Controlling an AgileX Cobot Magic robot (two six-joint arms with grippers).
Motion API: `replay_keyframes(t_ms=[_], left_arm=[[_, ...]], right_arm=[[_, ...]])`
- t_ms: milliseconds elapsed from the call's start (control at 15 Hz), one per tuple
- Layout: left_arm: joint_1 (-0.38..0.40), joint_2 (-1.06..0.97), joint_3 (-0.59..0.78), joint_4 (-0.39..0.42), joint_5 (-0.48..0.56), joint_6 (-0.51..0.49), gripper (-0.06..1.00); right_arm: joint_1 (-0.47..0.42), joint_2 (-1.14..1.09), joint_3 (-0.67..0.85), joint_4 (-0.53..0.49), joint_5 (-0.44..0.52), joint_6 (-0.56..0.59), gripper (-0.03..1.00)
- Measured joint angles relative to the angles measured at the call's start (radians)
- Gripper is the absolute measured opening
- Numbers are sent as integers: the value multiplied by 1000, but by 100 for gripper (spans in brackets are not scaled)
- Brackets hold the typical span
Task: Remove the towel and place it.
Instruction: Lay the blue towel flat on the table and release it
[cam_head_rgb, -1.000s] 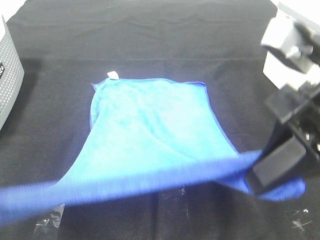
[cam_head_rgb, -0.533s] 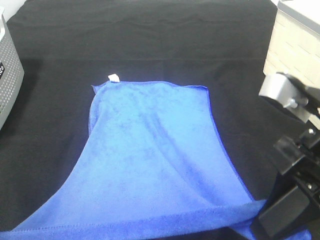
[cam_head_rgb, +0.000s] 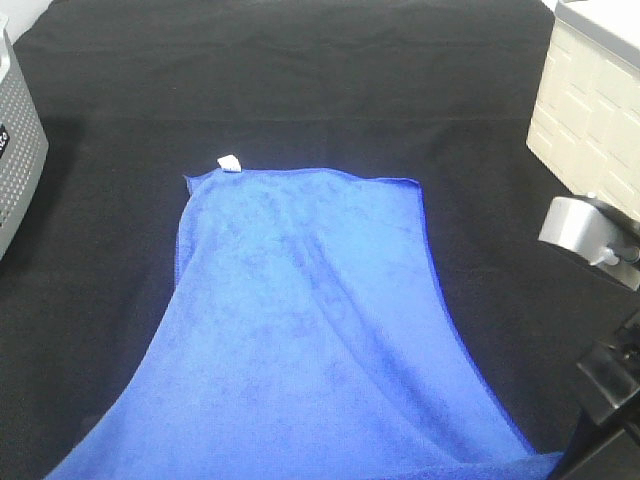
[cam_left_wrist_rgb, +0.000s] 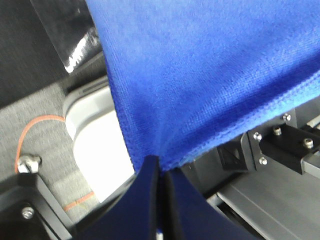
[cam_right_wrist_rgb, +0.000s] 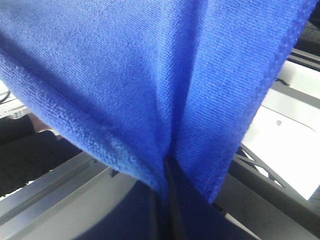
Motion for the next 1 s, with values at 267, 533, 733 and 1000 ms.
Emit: replay_keyframes(t_ms=[267, 533, 733, 1000], left_arm=[[-8, 108, -1, 12, -23, -99, 0], [-8, 207, -1, 11, -24, -97, 0], [-8, 305, -1, 4, -25, -61, 0], [-8, 350, -1, 0, -25, -32, 0]], right_arm=[[0, 0, 0, -10, -6, 0, 1], [0, 71, 0, -17, -7, 0, 1], [0, 207, 0, -26, -8, -26, 1], [0, 350, 0, -30, -9, -68, 1]])
